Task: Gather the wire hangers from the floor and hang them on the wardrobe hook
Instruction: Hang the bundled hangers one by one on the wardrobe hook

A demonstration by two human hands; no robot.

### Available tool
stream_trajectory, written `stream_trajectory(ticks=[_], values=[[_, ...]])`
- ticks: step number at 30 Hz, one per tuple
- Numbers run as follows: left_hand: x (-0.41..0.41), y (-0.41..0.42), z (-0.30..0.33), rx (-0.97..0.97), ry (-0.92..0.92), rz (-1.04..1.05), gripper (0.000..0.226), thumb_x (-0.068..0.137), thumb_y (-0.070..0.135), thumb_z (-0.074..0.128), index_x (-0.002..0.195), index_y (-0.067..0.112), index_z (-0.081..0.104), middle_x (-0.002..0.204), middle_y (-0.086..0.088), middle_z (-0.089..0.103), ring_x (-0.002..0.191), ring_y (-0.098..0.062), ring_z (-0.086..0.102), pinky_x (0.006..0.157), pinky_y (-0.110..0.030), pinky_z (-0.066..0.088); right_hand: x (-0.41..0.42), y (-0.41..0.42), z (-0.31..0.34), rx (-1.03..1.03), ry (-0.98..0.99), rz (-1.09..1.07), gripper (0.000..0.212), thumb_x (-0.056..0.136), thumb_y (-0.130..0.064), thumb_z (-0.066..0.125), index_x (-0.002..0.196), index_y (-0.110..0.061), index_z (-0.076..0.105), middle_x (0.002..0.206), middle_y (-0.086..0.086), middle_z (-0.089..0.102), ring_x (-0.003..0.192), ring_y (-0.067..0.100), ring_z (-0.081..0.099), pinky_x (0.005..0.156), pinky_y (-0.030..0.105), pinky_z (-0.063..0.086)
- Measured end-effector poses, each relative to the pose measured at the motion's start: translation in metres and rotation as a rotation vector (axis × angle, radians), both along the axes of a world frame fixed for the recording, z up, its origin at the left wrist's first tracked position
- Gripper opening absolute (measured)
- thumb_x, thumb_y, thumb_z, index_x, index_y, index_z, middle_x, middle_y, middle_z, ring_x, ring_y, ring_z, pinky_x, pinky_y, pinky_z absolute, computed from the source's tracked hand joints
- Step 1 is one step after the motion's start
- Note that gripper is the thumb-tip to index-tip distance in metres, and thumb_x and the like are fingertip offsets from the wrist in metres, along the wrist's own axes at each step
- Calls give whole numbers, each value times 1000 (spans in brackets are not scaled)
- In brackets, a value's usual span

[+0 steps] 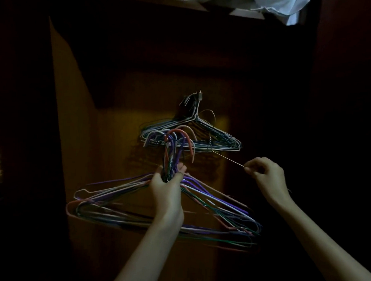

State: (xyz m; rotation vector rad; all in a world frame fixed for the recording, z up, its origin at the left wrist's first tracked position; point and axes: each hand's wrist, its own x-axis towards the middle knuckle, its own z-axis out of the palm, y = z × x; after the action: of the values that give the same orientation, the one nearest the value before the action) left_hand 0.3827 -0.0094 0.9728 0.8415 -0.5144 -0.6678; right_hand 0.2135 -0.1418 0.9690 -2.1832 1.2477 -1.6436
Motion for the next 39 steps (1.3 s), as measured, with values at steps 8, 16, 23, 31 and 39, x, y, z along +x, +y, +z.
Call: stream_trajectory(ticks=[8,16,23,31,39], values=[[36,-49,7,-18,5,-74,65,87,-9,54,144,10,31,116,-9,63,104,-16,62,98,-33,45,30,-40,4,-83,2,-92,17,83,2,64,91,-11,71,87,-2,59,70,-3,49,60,4,35],[55,-100,27,-20,-42,-62,74,87,-2,58,148,16,20,133,-9,53,123,-24,50,104,-36,31,46,-101,45,-178,-67,-45,22,84,7,59,91,-10,71,89,3,60,84,10,55,67,0,36],[62,-128,43,-88,-73,-43,69,88,-10,50,147,14,23,118,-8,63,108,-18,61,95,-30,36,67,-160,70,-118,-88,16,17,88,1,58,92,-8,71,93,7,68,88,15,59,75,26,44],[70,-145,46,-103,-62,15,70,89,-11,47,148,17,21,118,-10,63,102,-16,62,91,-27,32,86,-213,71,-38,-62,73,14,86,-8,64,83,-20,69,87,0,68,89,16,63,78,39,54],[74,-154,46,-104,-92,53,69,89,-13,46,149,13,21,109,-8,63,97,-16,62,88,-26,35,92,-234,70,31,44,96,21,86,-6,63,77,-25,65,96,7,68,93,20,63,82,40,53]])
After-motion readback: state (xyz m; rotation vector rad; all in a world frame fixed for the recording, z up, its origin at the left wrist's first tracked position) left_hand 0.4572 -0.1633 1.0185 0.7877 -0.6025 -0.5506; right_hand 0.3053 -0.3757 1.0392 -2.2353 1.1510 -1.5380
